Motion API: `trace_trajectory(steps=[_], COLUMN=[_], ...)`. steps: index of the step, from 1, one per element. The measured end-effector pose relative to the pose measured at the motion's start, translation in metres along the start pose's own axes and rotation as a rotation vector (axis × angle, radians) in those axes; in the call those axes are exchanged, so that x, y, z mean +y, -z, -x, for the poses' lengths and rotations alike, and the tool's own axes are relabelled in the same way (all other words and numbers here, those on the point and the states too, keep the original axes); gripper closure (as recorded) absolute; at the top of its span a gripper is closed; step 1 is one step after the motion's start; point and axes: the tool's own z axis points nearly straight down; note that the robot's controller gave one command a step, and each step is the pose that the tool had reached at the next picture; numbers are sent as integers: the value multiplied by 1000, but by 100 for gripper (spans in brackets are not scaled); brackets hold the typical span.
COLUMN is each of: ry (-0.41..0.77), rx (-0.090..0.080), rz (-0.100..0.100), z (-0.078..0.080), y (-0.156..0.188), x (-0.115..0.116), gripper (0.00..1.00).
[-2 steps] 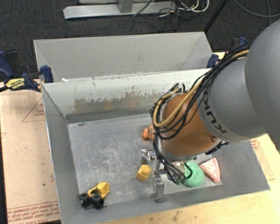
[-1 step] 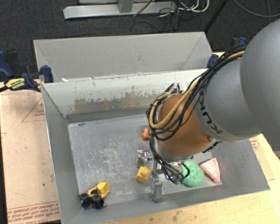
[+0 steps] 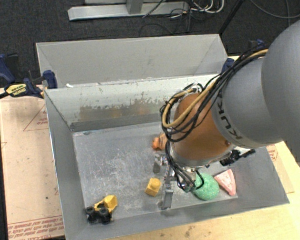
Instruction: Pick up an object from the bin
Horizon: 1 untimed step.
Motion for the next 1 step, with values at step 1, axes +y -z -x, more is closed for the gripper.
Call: trace_trajectory(steps=[1], ry=[170], rx=[-1], rz=[0], z=[-5], y=[-13], x=[5], gripper=[0])
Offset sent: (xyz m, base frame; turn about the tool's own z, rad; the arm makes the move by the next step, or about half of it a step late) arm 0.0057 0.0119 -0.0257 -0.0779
